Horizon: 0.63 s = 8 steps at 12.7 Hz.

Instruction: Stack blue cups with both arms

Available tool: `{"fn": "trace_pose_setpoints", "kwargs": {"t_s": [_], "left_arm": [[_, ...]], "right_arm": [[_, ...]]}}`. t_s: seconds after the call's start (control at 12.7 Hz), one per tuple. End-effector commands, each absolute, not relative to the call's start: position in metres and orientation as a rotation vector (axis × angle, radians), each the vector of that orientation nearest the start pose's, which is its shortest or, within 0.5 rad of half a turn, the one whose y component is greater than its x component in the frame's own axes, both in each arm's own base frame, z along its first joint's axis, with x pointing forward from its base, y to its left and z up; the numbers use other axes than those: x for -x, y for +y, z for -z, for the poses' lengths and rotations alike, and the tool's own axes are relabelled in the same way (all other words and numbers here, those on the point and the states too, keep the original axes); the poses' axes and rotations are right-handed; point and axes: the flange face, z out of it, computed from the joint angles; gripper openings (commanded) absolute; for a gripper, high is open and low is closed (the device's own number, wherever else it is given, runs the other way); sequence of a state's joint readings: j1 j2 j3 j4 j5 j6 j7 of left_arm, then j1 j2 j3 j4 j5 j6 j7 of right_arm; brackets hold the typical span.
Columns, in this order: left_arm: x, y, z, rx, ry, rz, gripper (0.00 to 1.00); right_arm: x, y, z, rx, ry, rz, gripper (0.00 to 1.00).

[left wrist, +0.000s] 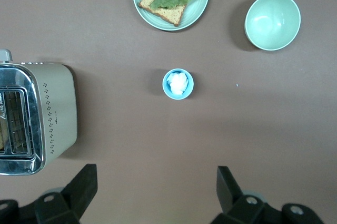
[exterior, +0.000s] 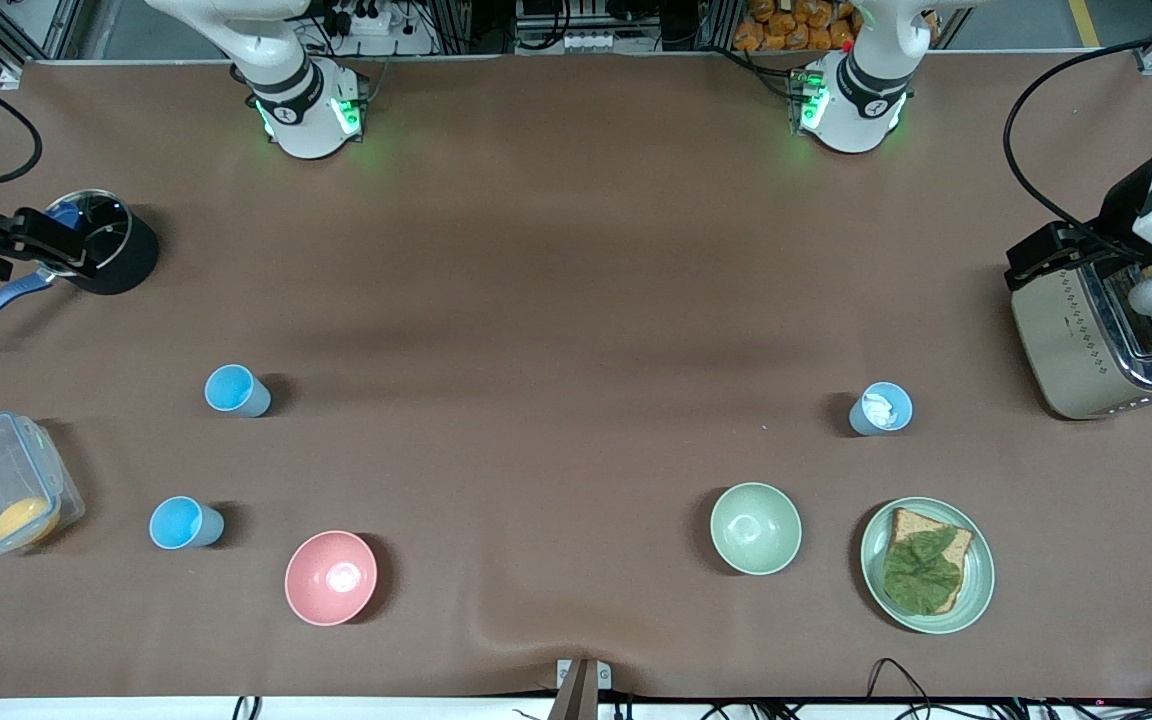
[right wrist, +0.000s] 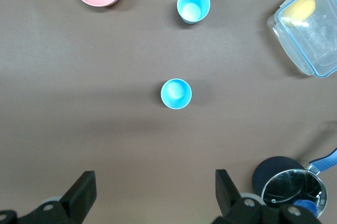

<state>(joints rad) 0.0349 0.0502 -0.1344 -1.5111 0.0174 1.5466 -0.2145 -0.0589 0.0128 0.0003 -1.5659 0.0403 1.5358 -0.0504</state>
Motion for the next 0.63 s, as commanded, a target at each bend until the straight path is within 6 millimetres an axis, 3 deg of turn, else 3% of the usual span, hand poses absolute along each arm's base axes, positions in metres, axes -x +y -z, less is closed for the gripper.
{"fn": "trace_pose_setpoints", "kwargs": {"t_s": [0.0,0.55], "left_arm": [[-0.555,-0.054,-0.635,3.144,-0.142,-0.016,1.0],[-0.559,-0.057,-0.617,3.14,-0.13,-0.095,1.0]], "right_arm": [[-0.557,-0.029,-0.618,3.094,0.008,-0.058,1.0],[-0.557,-0.035,-0.615,3.092,0.023,-0.069,1.0]]}}
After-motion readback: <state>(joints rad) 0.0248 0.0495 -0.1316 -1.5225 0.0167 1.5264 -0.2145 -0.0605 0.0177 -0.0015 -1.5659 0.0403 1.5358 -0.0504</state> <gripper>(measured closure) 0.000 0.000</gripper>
